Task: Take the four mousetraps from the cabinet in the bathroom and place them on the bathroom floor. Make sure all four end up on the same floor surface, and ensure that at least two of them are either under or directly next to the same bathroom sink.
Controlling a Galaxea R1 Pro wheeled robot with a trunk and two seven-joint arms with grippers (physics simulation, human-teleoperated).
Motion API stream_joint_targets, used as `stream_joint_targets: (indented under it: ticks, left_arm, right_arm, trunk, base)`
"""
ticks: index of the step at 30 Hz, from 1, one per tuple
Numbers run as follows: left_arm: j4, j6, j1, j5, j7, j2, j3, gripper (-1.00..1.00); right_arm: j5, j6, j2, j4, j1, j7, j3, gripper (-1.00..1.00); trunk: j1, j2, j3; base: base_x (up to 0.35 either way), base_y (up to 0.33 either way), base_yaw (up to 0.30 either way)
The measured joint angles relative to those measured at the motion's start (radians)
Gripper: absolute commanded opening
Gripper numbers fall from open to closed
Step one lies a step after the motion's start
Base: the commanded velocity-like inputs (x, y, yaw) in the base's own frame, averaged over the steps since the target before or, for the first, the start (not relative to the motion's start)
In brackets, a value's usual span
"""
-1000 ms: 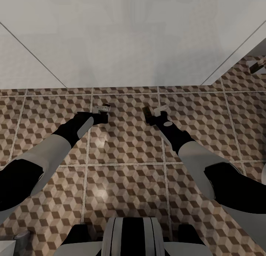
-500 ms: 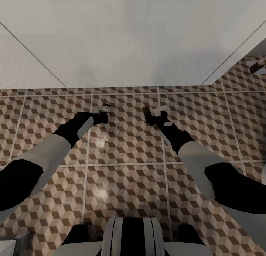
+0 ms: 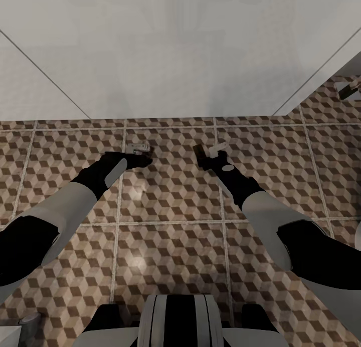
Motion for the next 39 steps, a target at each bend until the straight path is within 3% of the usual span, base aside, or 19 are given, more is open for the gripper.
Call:
stream_joint_targets:
  ticks: [21,39]
  left_arm:
    - [0.001,0.001,0.000,0.000,0.000,0.000,0.000,1.00]
    - [0.006,0.001,0.000,0.000,0.000,0.000,0.000,1.00]
  right_arm:
    - [0.001,0.000,0.000,0.001,0.000,0.000,0.000,1.00]
    - [0.001,0.000,-0.001,0.001,0.000,0.000,0.000,1.00]
  trunk:
    - [0.000,0.000,0.000]
    - [0.001,0.000,0.000]
  base:
    - [-0.005,0.000,0.000]
    - [-0.279,0.000,0.000]
